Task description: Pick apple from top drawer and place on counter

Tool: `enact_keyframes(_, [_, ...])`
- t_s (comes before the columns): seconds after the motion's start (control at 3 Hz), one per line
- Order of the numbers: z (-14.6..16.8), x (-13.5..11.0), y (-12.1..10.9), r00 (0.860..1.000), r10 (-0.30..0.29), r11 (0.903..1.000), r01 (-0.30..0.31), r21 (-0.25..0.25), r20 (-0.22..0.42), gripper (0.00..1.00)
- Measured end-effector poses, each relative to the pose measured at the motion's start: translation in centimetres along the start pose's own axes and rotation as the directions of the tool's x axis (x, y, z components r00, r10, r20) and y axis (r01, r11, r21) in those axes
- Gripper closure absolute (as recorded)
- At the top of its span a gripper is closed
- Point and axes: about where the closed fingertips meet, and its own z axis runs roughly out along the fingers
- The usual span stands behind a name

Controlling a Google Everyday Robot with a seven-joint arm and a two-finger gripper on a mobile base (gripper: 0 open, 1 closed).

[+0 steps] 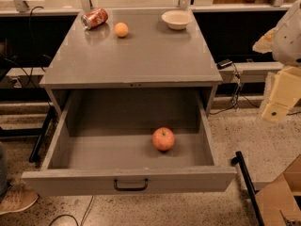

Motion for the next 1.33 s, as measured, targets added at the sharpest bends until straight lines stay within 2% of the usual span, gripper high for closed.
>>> enact_keyframes(0.33, [0.0,0.0,0.0,1.000,0.000,1.0000,0.000,0.000,0.000,0.00])
enact_keyframes(0.67, [2.6,0.1,0.6,0.996,0.064,0.9960,-0.059,-0.067,0.070,0.00])
enact_keyframes(1.0, [8.4,-0.4,2.1,0.957,0.207,0.9677,-0.170,-0.186,0.204,0.00])
enact_keyframes(1.33, [13.3,-2.0,3.0,0.879,0.325,0.9349,-0.244,-0.258,0.348,0.00])
